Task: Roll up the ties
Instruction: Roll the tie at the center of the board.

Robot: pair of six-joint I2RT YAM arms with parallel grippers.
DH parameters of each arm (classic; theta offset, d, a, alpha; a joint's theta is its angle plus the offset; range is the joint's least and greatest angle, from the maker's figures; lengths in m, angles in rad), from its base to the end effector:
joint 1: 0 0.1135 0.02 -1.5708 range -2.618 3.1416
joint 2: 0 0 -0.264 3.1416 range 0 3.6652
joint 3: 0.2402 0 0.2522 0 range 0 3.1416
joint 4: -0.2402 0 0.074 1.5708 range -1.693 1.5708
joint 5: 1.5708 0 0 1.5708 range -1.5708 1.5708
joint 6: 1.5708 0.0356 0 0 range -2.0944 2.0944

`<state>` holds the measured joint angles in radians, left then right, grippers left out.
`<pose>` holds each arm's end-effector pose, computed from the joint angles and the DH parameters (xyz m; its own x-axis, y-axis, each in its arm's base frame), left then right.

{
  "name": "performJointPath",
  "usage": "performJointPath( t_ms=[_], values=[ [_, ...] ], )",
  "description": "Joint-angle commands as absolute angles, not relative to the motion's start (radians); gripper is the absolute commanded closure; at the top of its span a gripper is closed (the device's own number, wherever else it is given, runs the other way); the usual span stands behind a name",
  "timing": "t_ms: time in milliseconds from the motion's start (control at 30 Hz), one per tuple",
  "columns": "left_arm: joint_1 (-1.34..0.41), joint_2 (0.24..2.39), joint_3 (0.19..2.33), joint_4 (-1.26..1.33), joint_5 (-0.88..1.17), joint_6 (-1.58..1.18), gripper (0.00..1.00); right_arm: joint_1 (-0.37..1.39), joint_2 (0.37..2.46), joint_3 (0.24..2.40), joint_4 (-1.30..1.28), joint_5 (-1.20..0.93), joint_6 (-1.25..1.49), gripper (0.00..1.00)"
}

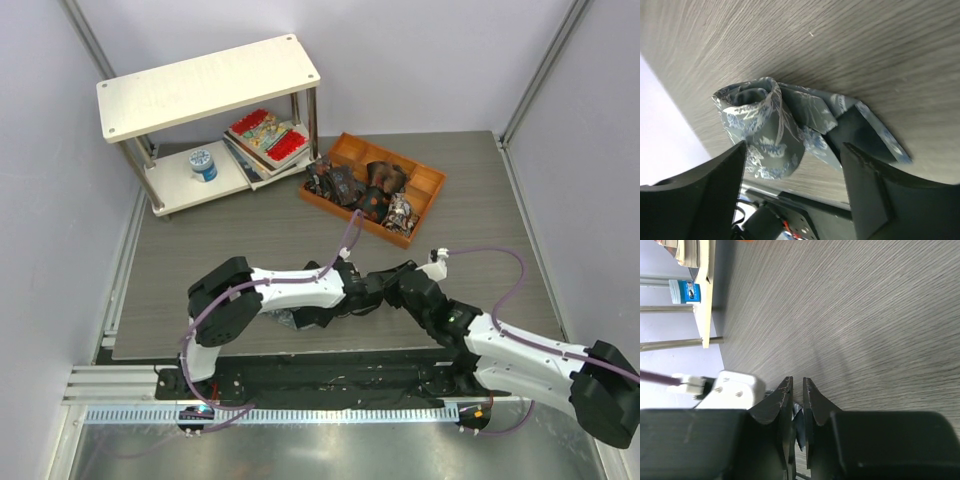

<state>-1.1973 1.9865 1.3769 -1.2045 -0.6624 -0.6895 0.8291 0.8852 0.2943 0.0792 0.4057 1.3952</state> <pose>0.1434 -0.3060 0.1649 -0.7746 0.6020 -0.1938 0.3829 0.6904 0.6138 0.1338 0.1252 0.1790 -0.4959 0.7979 -0.3426 0.2480 0.5082 0.8247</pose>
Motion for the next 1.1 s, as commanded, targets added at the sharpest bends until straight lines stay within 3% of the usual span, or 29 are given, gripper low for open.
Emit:
performJointPath(
  t_ms=[0,200,433,500,533,733,867,1067],
  values=[
    [-1.19,1.867,1.374,-1.141,-0.597,-0.672,0.16,0.833,0.92,0.316,0.133,0.434,1.371,0.79],
    [-1.164,1.735,1.329,-1.103,-0.568,-0.739,0.08,0.833,1.063,0.437,0.149,0.361,1.235,0.7],
    [-1.154,1.505,1.149,-1.112,-0.633,-0.962,0.19,0.81,1.322,0.708,0.144,0.144,0.988,0.54],
    [-1.147,1.419,1.071,-1.103,-0.638,-1.018,0.32,0.787,1.411,0.796,0.149,0.039,0.938,0.5],
    [-1.143,1.389,1.048,-1.098,-0.638,-1.037,0.43,0.778,1.442,0.823,0.153,0.013,0.925,0.5],
    [-1.135,1.194,0.852,-0.99,-0.589,-1.138,0.73,0.753,1.727,1.014,0.215,-0.277,0.928,0.52],
    [-1.129,1.155,0.755,-0.942,-0.571,-1.173,0.78,0.753,1.871,1.063,0.268,-0.339,0.974,0.6],
    [-1.118,1.245,0.707,-0.872,-0.575,-1.177,0.86,0.779,1.928,1.083,0.301,-0.359,0.996,0.63]
  ],
)
